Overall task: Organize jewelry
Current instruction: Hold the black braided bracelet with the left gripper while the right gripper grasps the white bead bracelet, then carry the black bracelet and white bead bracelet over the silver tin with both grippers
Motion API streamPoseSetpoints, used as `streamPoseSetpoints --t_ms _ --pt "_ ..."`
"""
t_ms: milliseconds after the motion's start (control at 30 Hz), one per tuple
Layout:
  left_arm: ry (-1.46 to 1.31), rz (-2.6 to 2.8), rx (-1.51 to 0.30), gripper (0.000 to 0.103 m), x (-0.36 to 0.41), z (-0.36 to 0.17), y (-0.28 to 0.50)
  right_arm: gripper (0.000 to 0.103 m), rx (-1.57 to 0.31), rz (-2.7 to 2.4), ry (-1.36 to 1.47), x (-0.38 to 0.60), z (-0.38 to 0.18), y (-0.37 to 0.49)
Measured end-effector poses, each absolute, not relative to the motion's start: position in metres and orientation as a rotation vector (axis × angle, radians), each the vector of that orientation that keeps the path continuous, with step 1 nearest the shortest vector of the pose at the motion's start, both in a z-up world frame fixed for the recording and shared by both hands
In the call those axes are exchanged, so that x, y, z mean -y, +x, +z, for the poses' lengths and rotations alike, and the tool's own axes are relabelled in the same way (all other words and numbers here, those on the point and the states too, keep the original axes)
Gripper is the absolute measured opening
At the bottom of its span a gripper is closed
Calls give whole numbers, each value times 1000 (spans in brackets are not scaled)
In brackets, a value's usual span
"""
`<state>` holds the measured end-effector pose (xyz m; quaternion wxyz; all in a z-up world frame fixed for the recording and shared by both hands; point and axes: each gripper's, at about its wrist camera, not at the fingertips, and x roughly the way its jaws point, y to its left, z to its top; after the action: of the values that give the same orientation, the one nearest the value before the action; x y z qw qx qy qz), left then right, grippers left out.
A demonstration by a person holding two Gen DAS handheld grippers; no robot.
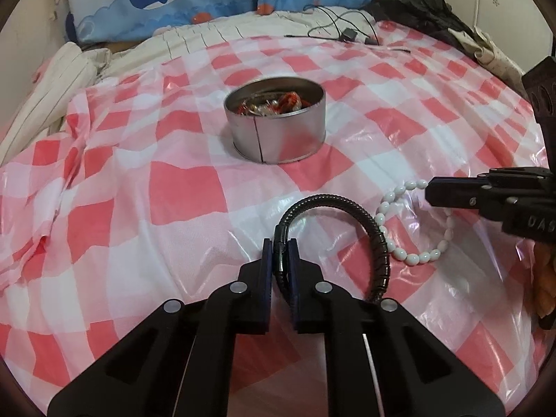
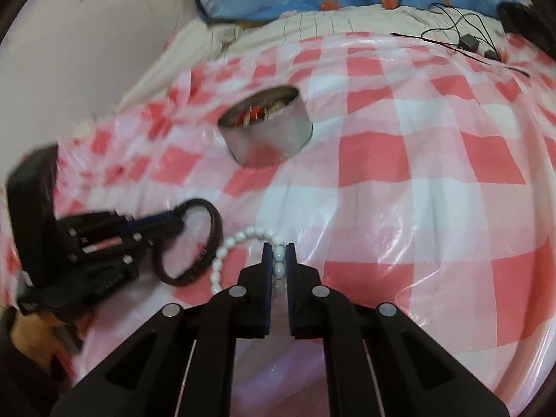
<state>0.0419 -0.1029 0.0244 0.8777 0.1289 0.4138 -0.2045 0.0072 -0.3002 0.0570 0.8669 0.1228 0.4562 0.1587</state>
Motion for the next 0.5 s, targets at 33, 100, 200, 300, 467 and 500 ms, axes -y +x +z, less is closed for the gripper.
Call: streamPoseSetpoints --t_ms 33,100,200,300,467,500 --pt "267 -423 -861 8 103 25 42 8 -943 338 274 302 60 7" --pt "265 -418 -859 8 102 25 43 8 -923 345 274 299 65 5" --pt "263 -417 -853 8 101 27 43 8 -899 350 277 298 71 4" --pt "242 -424 -842 8 98 32 43 8 -867 353 292 303 77 3" --pt "219 -426 -829 8 96 38 43 8 -815 349 293 307 87 1" --pt "216 -426 -830 8 96 38 44 8 -807 346 290 308 88 0"
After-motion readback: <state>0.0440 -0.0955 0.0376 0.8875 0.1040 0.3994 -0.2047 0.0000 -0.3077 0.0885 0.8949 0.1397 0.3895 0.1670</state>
